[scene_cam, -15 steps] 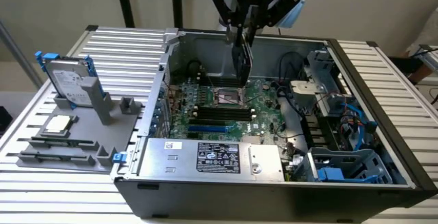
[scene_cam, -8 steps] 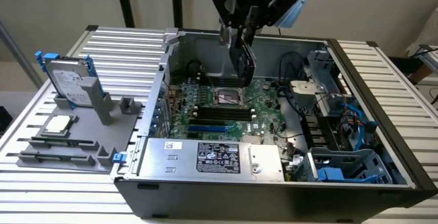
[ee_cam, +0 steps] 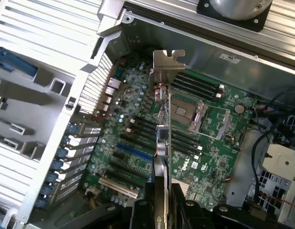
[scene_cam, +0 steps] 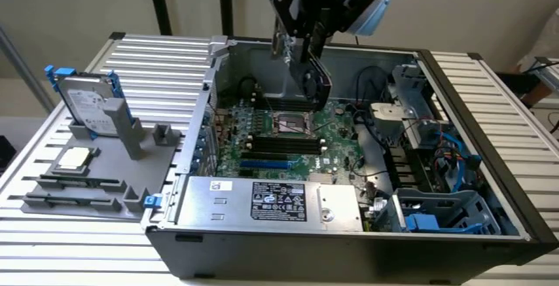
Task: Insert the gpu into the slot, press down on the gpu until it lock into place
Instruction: 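Insert the gpu into the slot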
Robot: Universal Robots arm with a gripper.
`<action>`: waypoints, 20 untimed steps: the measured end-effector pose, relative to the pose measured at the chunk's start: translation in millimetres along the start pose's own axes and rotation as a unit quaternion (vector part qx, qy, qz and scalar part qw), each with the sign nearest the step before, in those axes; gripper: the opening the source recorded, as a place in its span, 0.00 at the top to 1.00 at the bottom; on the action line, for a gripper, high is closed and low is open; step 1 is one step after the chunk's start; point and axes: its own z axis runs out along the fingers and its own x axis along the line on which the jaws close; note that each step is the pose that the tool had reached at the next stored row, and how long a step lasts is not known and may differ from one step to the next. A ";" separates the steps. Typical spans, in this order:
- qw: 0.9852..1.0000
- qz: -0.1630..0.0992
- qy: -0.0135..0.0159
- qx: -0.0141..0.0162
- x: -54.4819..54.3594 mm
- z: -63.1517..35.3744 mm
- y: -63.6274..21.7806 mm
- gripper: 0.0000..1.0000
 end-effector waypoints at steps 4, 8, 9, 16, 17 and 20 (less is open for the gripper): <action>0.999 -0.036 0.003 0.001 0.0 0.2 0.0 0.74; 0.997 -0.072 0.005 0.001 0.0 0.5 0.0 0.74; 0.997 -0.081 0.006 0.001 0.0 0.5 -0.1 0.74; 0.990 -0.142 0.010 0.001 0.0 0.9 -0.1 0.74; 0.989 -0.151 0.010 0.001 0.0 0.9 -0.1 0.74; 0.985 -0.174 0.011 0.000 -0.1 0.9 -0.1 0.74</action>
